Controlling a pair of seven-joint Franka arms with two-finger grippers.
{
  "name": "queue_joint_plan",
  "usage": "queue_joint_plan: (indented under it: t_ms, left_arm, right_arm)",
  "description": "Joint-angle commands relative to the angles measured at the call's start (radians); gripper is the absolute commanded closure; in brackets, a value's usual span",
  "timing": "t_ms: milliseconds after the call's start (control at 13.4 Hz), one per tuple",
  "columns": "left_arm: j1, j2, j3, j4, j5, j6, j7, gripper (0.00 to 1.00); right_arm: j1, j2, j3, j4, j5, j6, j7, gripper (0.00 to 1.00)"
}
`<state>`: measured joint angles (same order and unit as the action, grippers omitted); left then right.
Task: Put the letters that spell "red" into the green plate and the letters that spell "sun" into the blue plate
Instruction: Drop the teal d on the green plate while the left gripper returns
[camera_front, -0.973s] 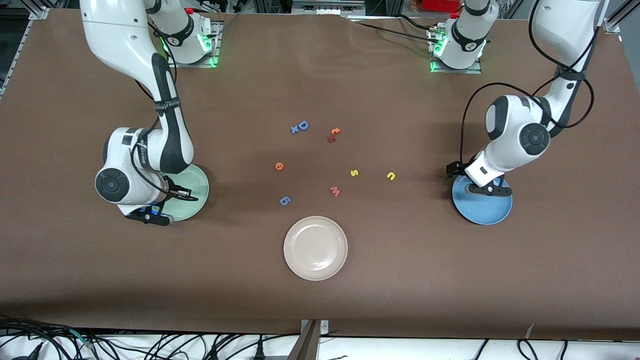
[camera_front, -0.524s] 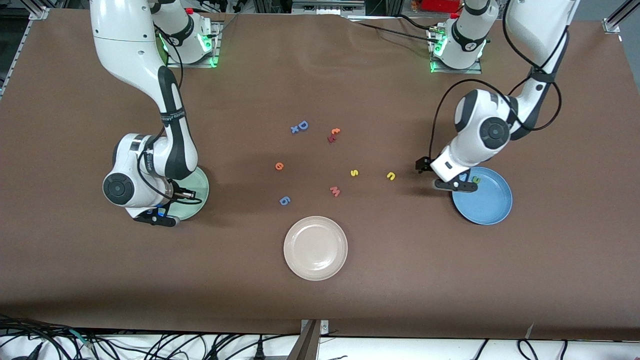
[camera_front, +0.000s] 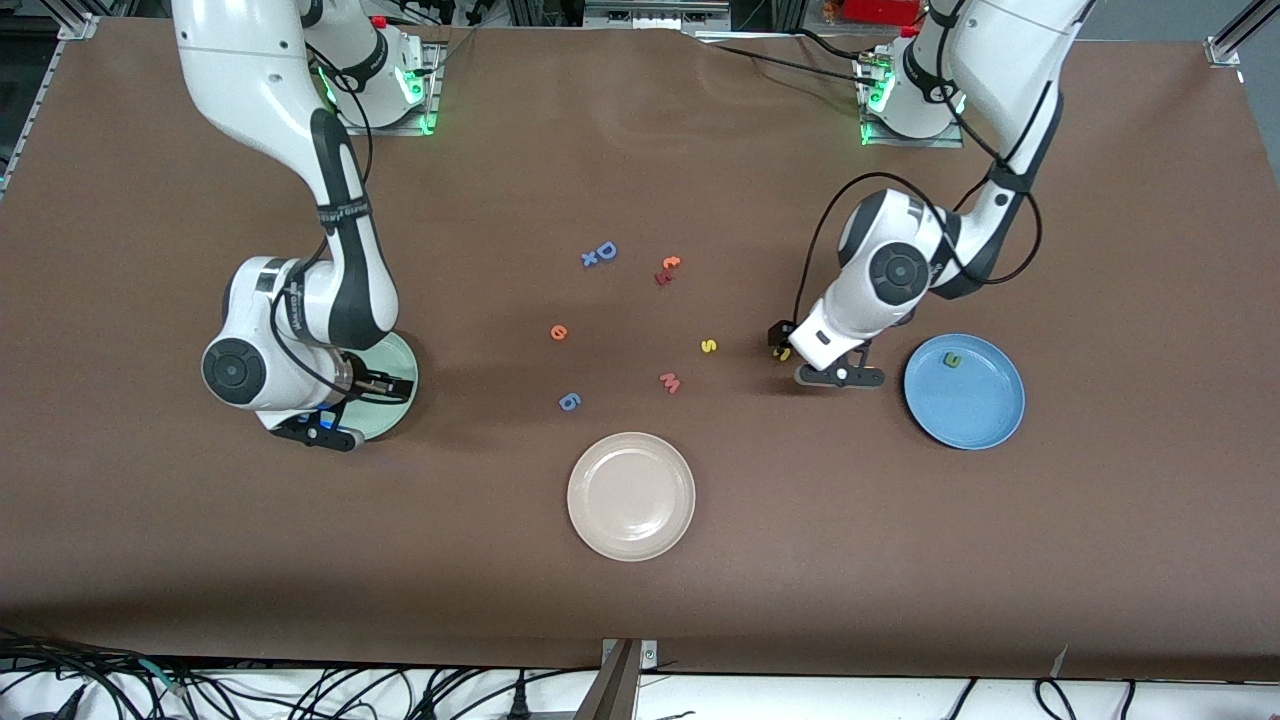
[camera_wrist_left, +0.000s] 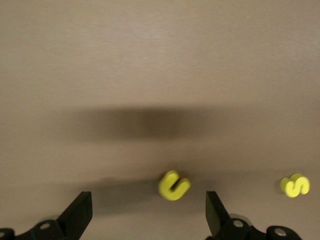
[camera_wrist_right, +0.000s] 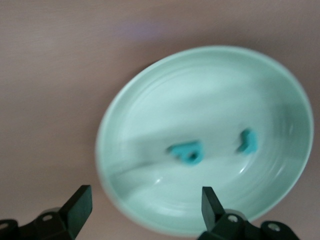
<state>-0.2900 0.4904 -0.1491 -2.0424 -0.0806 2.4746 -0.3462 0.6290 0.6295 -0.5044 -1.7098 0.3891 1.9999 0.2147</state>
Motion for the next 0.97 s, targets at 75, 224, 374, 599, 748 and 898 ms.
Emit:
queue_joint_plan:
  t_ms: [75,224,374,599,748,898]
  left_arm:
    - [-0.024,0.071,0.008,0.068,-0.005,0.023,-0.011,0.00]
    - [-0.026,0.085,0.008,0.070,-0.005,0.032,-0.011,0.00]
    - [-0.031,0.091,0.008,0.065,-0.005,0.043,-0.013,0.00]
    - [-0.041,0.082,0.009,0.054,-0.005,0.041,-0.027,0.00]
    - [-0.041,0.080,0.009,0.047,-0.004,0.041,-0.027,0.00]
    - [-0.041,0.071,0.009,0.033,0.001,0.041,-0.027,0.00]
  right_arm:
    - [0.057,-0.068,0.087,-0.011,0.011,-0.010,0.254,0.03]
    - [0.063,-0.068,0.167,-0.010,0.011,0.054,0.395,0.03]
    - [0.073,-0.060,0.223,-0.011,0.010,0.115,0.494,0.03]
    - [0.165,-0.034,0.225,-0.011,0.010,0.193,0.627,0.04]
    - [0.213,0.002,0.227,-0.013,0.010,0.255,0.676,0.04]
    - [0.235,0.038,0.227,-0.017,0.010,0.286,0.695,0.04]
